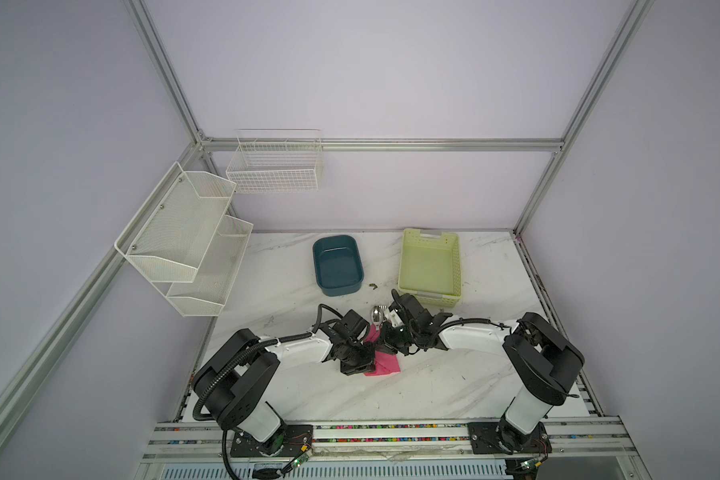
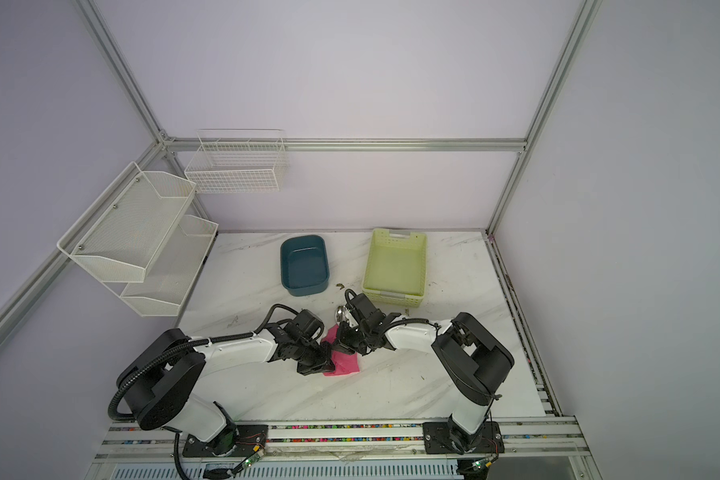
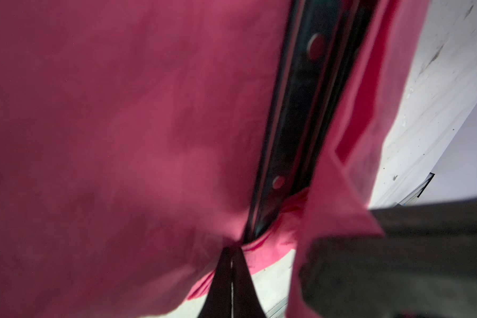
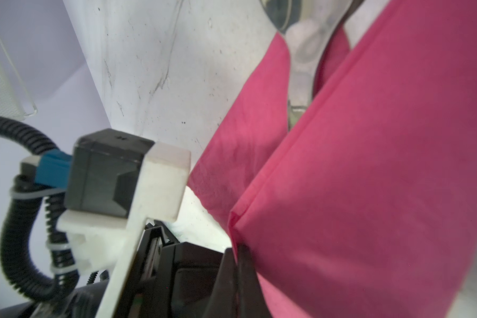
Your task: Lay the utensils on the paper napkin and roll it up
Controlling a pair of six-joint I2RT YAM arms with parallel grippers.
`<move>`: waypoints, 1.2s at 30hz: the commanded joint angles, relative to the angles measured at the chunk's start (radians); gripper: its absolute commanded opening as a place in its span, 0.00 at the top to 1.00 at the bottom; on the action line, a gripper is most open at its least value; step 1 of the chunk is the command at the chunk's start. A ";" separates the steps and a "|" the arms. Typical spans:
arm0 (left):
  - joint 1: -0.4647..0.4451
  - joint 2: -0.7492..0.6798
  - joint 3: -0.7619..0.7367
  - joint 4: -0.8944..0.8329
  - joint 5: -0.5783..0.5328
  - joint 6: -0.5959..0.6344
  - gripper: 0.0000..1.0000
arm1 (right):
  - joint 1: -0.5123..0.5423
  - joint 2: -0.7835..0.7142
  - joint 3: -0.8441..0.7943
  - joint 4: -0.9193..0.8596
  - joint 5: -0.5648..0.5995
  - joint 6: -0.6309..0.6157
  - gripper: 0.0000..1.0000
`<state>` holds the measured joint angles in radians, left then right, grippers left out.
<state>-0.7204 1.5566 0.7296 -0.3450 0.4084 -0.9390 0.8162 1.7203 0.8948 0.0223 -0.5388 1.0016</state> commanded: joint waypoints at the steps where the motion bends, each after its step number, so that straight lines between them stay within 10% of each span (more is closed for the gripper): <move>1: 0.002 0.011 0.024 0.012 -0.003 0.011 0.94 | 0.011 0.020 0.030 0.041 0.002 0.031 1.00; 36: 0.003 -0.013 0.010 0.013 -0.011 -0.004 0.94 | 0.011 0.150 0.014 0.159 0.027 0.045 0.98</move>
<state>-0.7200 1.5566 0.7296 -0.3454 0.4088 -0.9497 0.8200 1.8477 0.9016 0.1467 -0.5346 1.0275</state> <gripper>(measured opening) 0.059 0.056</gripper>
